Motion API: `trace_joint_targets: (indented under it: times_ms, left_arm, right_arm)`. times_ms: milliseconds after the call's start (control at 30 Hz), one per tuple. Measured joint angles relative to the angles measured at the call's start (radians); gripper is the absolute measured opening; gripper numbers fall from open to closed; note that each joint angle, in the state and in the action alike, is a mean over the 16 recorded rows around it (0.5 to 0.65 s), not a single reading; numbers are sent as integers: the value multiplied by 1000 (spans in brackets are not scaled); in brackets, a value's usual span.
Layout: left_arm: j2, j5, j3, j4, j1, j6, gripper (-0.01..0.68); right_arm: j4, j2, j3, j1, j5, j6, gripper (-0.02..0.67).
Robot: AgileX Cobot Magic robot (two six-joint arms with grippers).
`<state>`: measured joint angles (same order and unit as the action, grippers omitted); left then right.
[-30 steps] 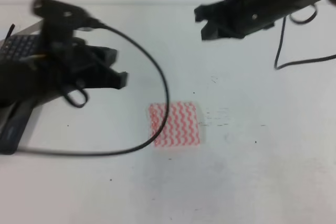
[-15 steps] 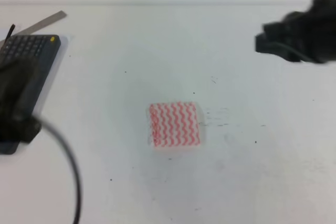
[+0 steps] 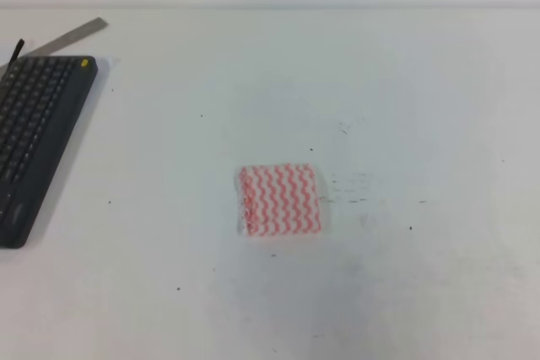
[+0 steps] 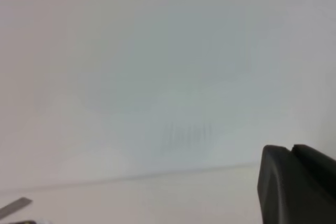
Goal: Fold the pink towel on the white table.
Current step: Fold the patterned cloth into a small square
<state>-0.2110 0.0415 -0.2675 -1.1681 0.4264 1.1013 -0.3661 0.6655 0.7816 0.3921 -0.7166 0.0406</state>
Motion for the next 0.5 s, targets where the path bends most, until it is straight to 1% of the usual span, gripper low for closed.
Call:
trace_joint_targets:
  times_ms: [233, 500]
  left_arm:
    - [84, 28, 126, -47, 0, 0, 2]
    - [96, 105, 232, -90, 0, 3, 2]
  right_arm:
    - [20, -268, -162, 0, 60, -7, -19]
    - [34, -450, -319, 0, 234, -28, -19]
